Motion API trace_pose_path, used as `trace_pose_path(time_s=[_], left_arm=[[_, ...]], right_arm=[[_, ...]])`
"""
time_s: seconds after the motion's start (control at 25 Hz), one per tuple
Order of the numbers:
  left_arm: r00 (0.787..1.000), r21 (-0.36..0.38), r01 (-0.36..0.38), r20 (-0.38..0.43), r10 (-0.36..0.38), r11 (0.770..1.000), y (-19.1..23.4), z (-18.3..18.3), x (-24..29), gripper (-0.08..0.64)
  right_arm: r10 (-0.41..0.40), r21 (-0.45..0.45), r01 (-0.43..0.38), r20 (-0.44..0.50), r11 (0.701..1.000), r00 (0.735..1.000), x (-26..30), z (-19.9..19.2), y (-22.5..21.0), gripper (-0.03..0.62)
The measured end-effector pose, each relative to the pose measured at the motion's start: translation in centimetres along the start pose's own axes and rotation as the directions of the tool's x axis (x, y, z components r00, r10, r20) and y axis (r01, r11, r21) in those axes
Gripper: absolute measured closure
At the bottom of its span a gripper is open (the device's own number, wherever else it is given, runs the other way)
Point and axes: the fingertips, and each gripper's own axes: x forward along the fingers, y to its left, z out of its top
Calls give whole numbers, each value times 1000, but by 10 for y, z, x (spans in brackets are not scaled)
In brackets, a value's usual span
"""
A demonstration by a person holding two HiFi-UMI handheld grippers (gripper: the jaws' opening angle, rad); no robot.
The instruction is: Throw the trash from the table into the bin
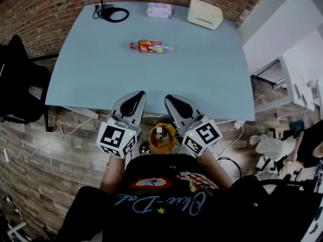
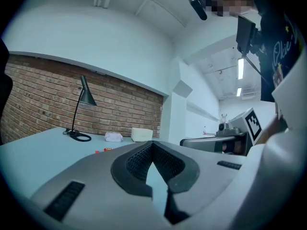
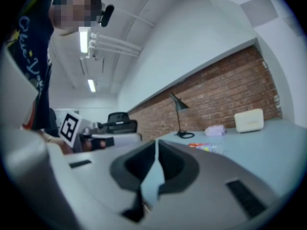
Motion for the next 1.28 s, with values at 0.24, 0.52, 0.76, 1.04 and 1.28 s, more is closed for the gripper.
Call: trace_pose_path(time_s=[0.24,0.52,0.76,1.04,1.28], left_arm=[[998,14,-60,2,60,998,10,6,26,552],[989,5,-147,-1,147,989,24,5,60,552],[977,1,-211,-7,211,977,40,9,82,552],[976,31,-218,-21,219,975,54,10,103,552],[976,30,-216,-32,217,976,67,11,115,552]], right_arm=[[84,-7,-84,-1,996,996,20,14,-24,583],[208,-4,-209,-40,978,977,44,14,-49,583],[241,-5,-242,-52,970,969,61,20,-79,583],[265,-24,-267,-63,963,962,87,29,-100,581],[257,-104,-269,-112,958,960,115,30,-124,511]])
